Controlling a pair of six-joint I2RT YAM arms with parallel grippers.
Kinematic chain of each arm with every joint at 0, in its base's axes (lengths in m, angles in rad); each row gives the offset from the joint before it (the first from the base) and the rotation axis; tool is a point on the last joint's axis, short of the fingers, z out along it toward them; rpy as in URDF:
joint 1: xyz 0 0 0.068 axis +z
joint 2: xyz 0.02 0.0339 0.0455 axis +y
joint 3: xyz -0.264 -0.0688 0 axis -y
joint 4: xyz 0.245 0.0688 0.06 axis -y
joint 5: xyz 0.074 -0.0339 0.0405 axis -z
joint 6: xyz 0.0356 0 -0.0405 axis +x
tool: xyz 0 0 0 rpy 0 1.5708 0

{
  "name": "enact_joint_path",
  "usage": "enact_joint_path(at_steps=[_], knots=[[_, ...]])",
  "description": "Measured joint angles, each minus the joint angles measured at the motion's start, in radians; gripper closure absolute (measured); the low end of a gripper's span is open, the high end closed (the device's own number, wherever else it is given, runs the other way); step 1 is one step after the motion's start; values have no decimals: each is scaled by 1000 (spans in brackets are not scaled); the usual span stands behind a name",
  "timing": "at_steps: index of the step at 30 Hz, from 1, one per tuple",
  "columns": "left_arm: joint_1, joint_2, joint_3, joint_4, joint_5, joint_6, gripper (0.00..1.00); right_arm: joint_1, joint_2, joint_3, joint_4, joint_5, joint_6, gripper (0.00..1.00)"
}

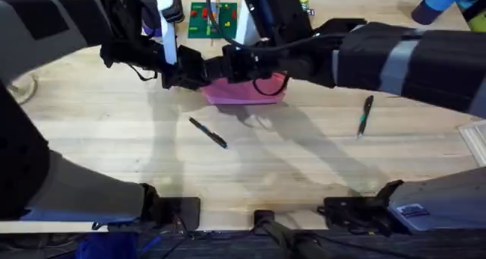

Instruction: Unzip the bag, pick up the pens from the table one at a time and place them inside, then zip the bag closed.

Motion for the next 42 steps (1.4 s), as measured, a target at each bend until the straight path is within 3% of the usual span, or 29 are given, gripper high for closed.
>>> enact_joint_path(at_steps=[2, 6, 7, 15, 24, 25, 30, 31, 42], knots=[[0, 0, 0, 3, 0, 0, 958, -6, -22, 1, -60, -2, -28, 661], [0, 0, 0, 3, 0, 0, 958, -7, -108, 1, -206, 26, -115, 112], [0, 0, 0, 3, 0, 0, 958, -7, -141, 1, -241, 42, -149, 30], [0, 0, 0, 3, 0, 0, 958, -7, -336, 11, -418, 207, -326, 6], [0, 0, 0, 3, 0, 0, 957, -7, -362, 11, -462, 301, -406, 6], [0, 0, 0, 4, 0, 1, 905, -7, -362, 11, -463, 304, -410, 6], [0, 0, 0, 7, -1, 0, 141, -7, -362, 11, -462, 310, -436, 6], [0, 0, 0, 6, -1, -5, 43, -7, -362, 11, -462, 312, -439, 6], [0, -2, 5, -28, -3, -6, 6, -7, -362, 18, -490, 313, -504, 5]])
